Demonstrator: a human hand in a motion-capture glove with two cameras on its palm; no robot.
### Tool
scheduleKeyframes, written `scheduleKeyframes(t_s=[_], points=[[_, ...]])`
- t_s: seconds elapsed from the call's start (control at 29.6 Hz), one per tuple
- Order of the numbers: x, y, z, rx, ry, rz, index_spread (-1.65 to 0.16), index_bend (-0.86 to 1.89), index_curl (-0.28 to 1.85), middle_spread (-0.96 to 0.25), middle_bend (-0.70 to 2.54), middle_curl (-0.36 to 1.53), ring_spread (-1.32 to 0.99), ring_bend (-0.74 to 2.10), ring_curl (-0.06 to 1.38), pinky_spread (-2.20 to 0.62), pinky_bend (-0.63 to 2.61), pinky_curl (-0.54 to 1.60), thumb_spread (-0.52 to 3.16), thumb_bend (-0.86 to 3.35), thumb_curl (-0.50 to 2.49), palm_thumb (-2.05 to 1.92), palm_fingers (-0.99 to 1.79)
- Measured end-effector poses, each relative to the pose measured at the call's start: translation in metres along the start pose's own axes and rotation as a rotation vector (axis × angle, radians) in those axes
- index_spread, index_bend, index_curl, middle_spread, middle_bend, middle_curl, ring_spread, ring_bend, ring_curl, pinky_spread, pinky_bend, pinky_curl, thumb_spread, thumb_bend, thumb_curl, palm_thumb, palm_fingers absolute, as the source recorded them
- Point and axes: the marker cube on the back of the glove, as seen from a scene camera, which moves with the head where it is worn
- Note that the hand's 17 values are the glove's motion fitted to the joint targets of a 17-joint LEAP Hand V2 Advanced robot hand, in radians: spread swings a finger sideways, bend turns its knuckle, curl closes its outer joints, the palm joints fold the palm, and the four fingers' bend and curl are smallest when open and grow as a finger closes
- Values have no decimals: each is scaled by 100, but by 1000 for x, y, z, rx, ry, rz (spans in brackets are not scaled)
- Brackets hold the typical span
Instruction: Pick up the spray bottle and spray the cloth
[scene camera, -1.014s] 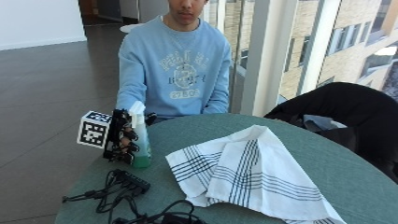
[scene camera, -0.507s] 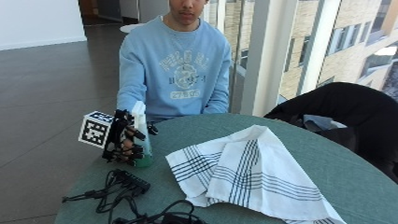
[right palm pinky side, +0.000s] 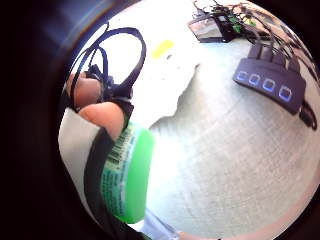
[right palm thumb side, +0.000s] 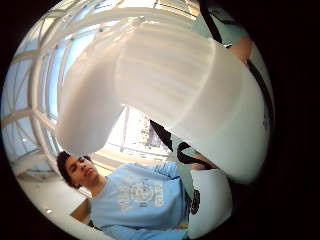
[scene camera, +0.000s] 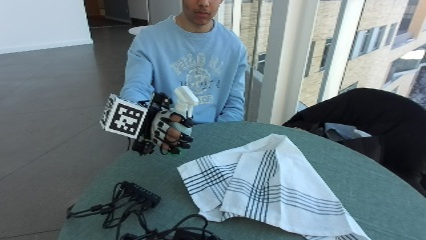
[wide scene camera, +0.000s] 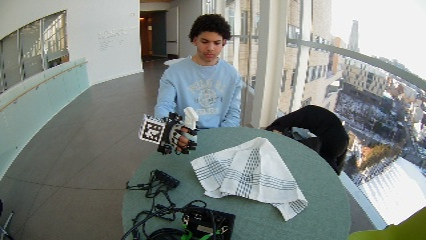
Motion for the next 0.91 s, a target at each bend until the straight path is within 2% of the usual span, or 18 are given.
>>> scheduleKeyframes(t_s=[0.44,0.91], points=[[-20,-45,23,-253,153,221,-30,14,33,-9,17,40,-4,53,39,16,21,35,73,-2,55,100,105],[-22,-56,35,-315,192,268,-27,13,34,-6,20,40,-3,56,40,13,20,35,74,-3,58,97,112]])
